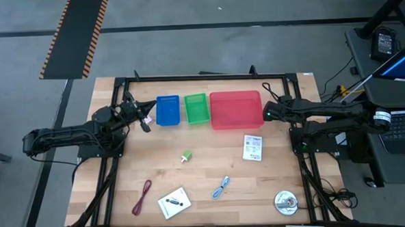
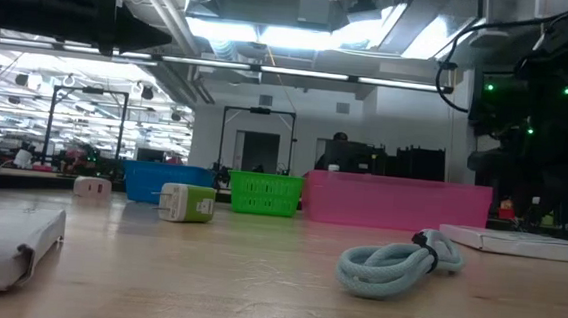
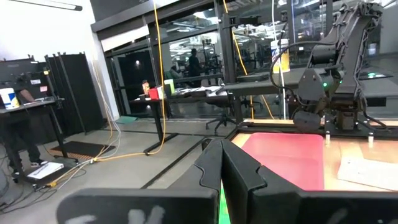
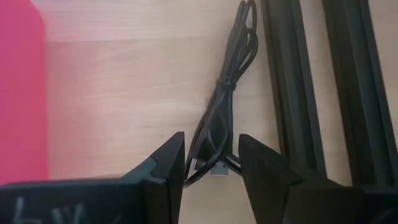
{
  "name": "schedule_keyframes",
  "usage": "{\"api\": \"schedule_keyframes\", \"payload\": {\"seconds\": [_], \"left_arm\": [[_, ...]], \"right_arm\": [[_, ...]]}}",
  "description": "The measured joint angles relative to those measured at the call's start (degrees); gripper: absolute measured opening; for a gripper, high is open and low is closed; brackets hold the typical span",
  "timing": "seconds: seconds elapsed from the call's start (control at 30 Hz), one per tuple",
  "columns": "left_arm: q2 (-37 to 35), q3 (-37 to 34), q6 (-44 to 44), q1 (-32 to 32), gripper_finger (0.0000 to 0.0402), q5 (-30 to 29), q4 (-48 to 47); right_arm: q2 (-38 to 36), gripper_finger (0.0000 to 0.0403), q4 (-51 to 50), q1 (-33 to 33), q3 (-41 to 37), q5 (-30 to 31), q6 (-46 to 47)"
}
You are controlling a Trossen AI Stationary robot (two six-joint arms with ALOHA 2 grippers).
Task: Pick and place items into bin
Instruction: Put the black charger cable into the red bin
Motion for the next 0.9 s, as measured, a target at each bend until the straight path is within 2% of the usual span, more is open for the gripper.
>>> {"api": "schedule_keyframes", "payload": {"seconds": [0.5,0.63,0.8,0.9], "left_arm": [[0.0,0.0,0.0,0.0,0.0002,0.0,0.0],[0.0,0.0,0.0,0.0,0.0002,0.0,0.0],[0.0,0.0,0.0,0.0,0.0002,0.0,0.1],[0.0,0.0,0.0,0.0,0.0002,0.0,0.1]], "right_arm": [[0.0,0.0124,-0.3,0.0,0.0,-2.8,0.0],[0.0,0.0090,-0.9,0.0,0.0,-4.7,0.0],[0.0,0.0020,-1.4,0.0,0.0,-4.9,-0.2],[0.0,0.0008,-1.4,0.0,0.0,-4.9,-0.4]]}}
